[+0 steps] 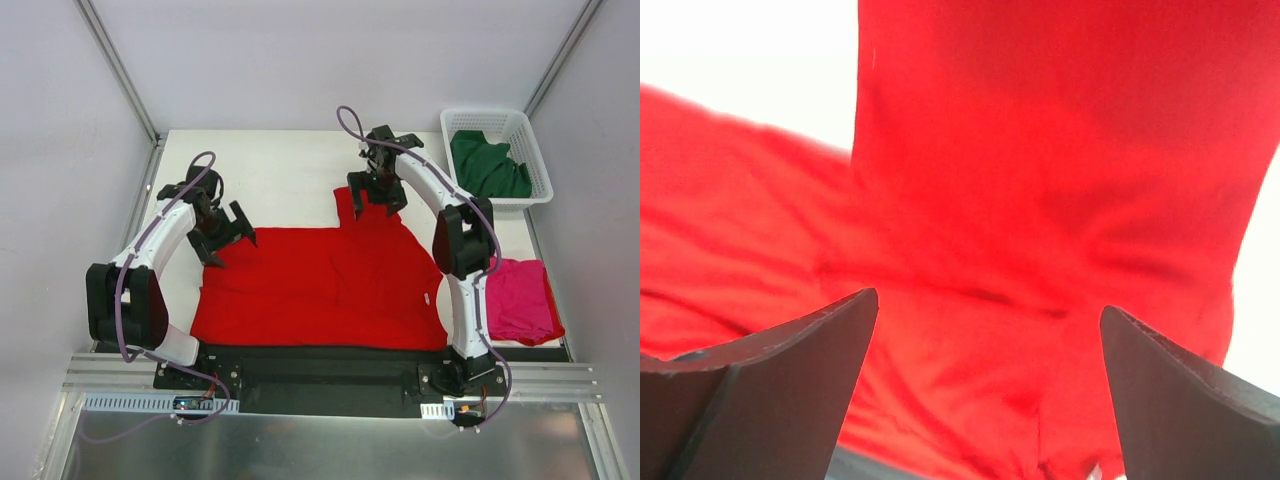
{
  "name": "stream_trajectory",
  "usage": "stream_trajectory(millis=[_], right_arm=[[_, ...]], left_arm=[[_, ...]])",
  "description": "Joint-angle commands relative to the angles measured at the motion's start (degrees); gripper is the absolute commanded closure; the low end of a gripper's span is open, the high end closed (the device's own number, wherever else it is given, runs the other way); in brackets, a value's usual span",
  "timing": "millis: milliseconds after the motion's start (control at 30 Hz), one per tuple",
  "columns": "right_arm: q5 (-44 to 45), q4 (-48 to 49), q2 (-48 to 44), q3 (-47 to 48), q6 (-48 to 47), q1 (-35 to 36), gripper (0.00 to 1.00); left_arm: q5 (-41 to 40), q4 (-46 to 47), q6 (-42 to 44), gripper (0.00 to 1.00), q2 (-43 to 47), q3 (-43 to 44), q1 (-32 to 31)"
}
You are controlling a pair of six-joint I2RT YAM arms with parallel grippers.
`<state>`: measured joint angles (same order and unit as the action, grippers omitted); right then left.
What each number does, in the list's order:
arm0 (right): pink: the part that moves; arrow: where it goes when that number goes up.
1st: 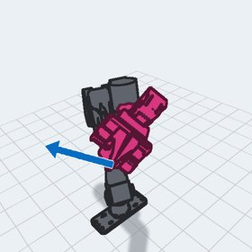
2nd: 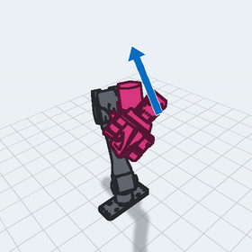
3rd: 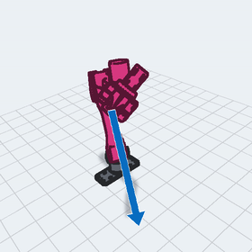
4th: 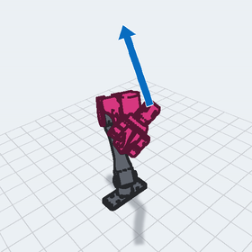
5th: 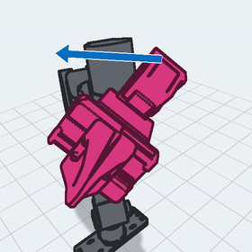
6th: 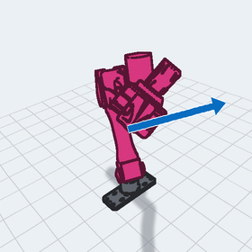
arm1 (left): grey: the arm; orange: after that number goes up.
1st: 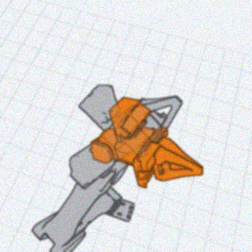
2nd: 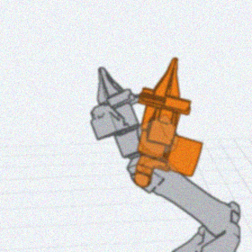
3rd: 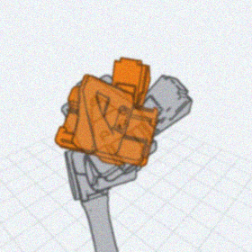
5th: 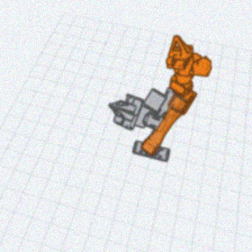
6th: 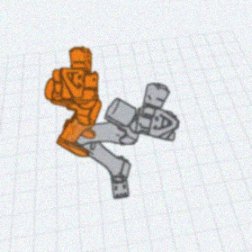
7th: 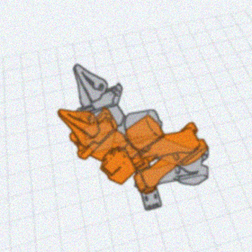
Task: Fold and stack the t-shirts
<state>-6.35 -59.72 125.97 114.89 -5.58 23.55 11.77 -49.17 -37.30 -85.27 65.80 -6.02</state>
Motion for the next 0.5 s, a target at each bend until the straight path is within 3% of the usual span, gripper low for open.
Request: stream_trajectory(millis=[0, 233, 467], right_arm=[[2.8, 1.1, 4.4, 9.0, -2.8, -0.6, 0.04], [3.5, 4.3, 9.4, 13.2, -4.0, -2.2, 0.04], [-2.1, 4.6, 14.0, 15.3, -1.9, -4.7, 0.04]], left_arm=[[6.9, 5.2, 3.5, 0.01, 0.9, -0.8, -0.3], [7.8, 6.0, 6.1, 0.01, 2.3, -2.5, -0.1], [8.0, 5.9, 6.2, 0.01, 0.6, -2.3, 0.0]])
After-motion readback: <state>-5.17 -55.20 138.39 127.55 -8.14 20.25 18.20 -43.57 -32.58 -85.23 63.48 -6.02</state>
